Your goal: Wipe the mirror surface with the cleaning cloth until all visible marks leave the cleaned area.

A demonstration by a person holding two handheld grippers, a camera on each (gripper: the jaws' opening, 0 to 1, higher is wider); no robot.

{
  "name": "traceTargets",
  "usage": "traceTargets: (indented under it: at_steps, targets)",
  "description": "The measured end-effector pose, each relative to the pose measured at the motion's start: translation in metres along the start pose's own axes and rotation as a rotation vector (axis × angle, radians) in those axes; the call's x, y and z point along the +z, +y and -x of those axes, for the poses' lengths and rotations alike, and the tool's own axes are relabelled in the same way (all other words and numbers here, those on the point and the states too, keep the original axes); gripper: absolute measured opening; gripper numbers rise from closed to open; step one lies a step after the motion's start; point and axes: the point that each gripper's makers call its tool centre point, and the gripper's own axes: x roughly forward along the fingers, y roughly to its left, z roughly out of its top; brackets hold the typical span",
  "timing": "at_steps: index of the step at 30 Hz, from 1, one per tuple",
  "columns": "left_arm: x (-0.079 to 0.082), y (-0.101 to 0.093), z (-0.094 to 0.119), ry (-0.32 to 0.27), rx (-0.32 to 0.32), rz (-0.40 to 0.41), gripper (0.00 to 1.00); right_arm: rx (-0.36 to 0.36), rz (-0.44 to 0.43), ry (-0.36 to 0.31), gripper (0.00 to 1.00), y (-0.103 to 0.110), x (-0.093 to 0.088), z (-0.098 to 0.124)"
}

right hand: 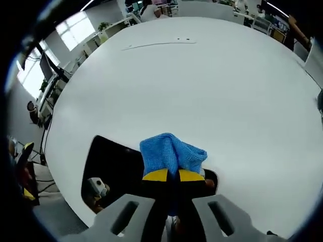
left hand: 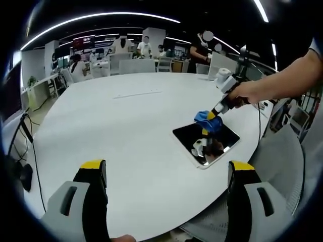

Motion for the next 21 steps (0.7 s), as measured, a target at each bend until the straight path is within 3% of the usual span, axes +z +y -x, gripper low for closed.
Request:
traceTargets:
  at_steps: [9, 21]
  targets:
    - [0.012, -0.005, 0.002, -0.024, -0.006, -0.009, 0.99, -0.011, -0.007, -0.015, 0.00, 0.004, -0.010, 0.004]
    - [0.009, -0.011, 0.006, -0.028, -0.016, -0.030, 0.99, -0.014, -0.010, -0.011, 0.00, 0.018, -0.038, 0.014]
